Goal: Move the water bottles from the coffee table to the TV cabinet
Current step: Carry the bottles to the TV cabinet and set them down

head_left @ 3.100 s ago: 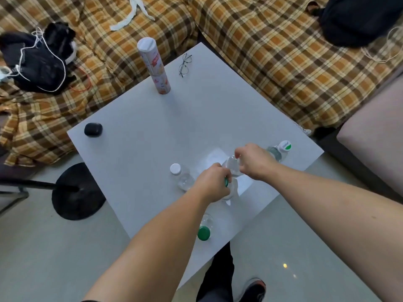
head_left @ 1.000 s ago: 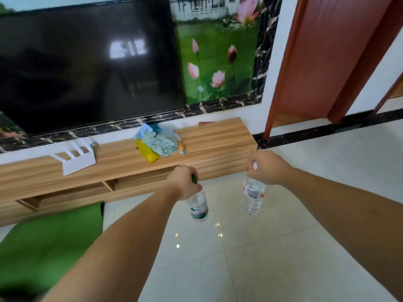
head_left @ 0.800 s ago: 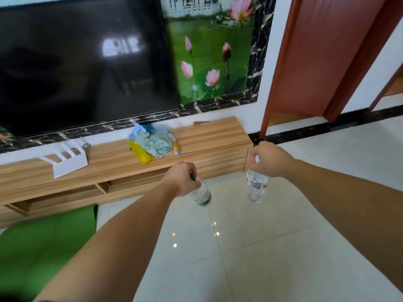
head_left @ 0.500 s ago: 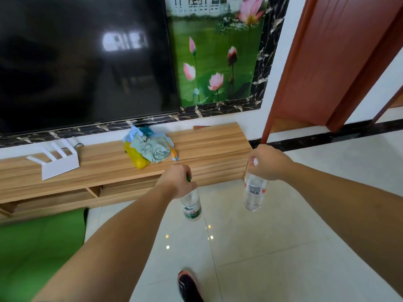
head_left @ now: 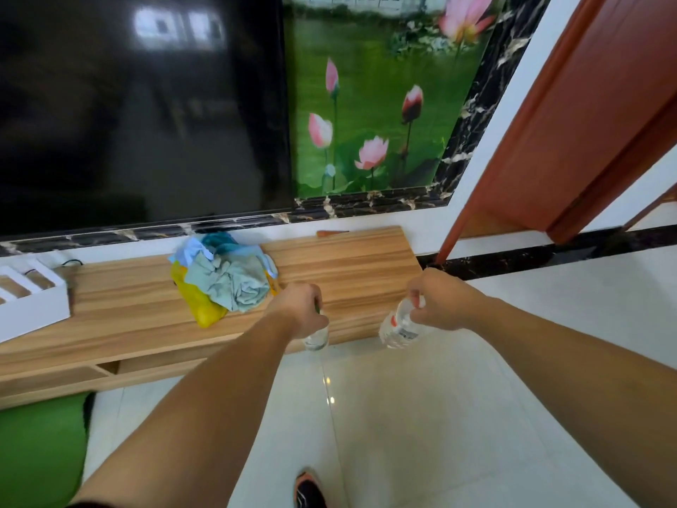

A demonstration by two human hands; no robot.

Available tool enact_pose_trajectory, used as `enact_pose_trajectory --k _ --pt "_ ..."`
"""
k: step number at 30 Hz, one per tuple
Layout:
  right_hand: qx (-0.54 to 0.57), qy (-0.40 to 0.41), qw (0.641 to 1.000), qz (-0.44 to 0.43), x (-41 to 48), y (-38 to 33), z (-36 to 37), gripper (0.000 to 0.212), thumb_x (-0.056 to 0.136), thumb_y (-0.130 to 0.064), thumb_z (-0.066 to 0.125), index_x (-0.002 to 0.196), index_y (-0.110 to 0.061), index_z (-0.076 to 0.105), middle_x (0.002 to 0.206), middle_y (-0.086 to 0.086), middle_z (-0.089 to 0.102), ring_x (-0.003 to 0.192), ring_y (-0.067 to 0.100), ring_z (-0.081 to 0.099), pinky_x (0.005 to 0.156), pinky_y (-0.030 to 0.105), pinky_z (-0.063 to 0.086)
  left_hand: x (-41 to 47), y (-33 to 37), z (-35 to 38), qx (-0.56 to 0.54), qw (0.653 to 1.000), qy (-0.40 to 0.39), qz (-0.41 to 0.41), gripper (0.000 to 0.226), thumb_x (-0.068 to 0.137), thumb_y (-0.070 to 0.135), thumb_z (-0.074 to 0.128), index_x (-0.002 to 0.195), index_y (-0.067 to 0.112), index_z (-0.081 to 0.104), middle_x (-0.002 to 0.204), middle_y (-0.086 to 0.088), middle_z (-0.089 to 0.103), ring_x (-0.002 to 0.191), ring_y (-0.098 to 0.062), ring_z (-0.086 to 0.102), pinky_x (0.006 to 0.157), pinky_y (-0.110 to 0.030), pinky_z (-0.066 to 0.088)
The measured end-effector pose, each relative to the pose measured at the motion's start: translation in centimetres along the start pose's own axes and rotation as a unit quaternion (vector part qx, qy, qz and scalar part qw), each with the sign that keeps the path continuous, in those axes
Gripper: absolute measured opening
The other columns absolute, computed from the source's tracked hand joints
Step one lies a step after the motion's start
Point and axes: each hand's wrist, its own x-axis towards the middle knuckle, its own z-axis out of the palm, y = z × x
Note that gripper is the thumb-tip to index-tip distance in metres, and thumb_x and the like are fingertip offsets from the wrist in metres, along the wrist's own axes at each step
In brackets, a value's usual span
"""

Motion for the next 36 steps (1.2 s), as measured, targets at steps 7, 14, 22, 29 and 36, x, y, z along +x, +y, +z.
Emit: enact_pose_trajectory --k 7,14,22,29,36 --pt "0.043 -0.006 0.998 0.048 6.7 3.3 -1.4 0.01 0.081 -0.023 0.064 0.078 -0.021 0.054 0.09 0.003 0.057 0.066 0.013 0.052 0.06 0.024 0.046 8.7 0.4 -2.0 0.031 0.999 -0.017 0.028 0.008 0.069 0.027 0.068 0.075 0.026 0.061 0.093 -0.001 0.058 0.08 -0.022 0.059 0.068 -0.029 0.051" --pt "0.087 -0.033 0.995 0.036 14.8 7.8 -1.9 0.016 0.079 -0.021 0.069 0.071 -0.022 0.055 0.082 -0.001 0.059 0.069 0.01 0.055 0.056 0.02 0.04 16.5 1.5 -1.4 0.03 0.999 -0.035 -0.021 0.009 0.068 0.032 0.067 0.072 0.03 0.059 0.09 0.003 0.059 0.08 -0.018 0.059 0.072 -0.033 0.056" --pt "0.04 -0.071 0.996 -0.022 24.3 13.9 -1.5 0.008 0.076 -0.024 0.062 0.079 -0.018 0.059 0.078 -0.002 0.052 0.08 0.021 0.059 0.07 0.028 0.05 24.5 3.6 0.4 0.051 0.991 -0.099 -0.071 0.024 0.069 0.014 0.066 0.088 0.026 0.057 0.106 -0.002 0.047 0.089 -0.024 0.056 0.08 -0.036 0.051" --pt "0.08 -0.071 0.994 0.007 31.1 16.1 -2.6 0.013 0.076 -0.026 0.061 0.074 -0.027 0.049 0.081 -0.007 0.054 0.079 0.013 0.055 0.076 0.029 0.048 31.4 4.6 1.3 -0.066 0.985 -0.041 -0.154 0.026 0.067 0.013 0.071 0.087 0.026 0.06 0.096 0.001 0.043 0.074 -0.017 0.046 0.064 -0.025 0.039" --pt "0.065 -0.123 0.99 -0.006 34.8 19.6 -2.3 0.019 0.085 -0.018 0.066 0.075 -0.023 0.05 0.067 -0.011 0.044 0.06 0.005 0.046 0.056 0.008 0.036 37.9 5.1 2.8 -0.139 0.977 -0.074 -0.142 0.021 0.068 0.012 0.071 0.085 0.022 0.063 0.101 -0.003 0.049 0.08 -0.022 0.05 0.065 -0.027 0.041"
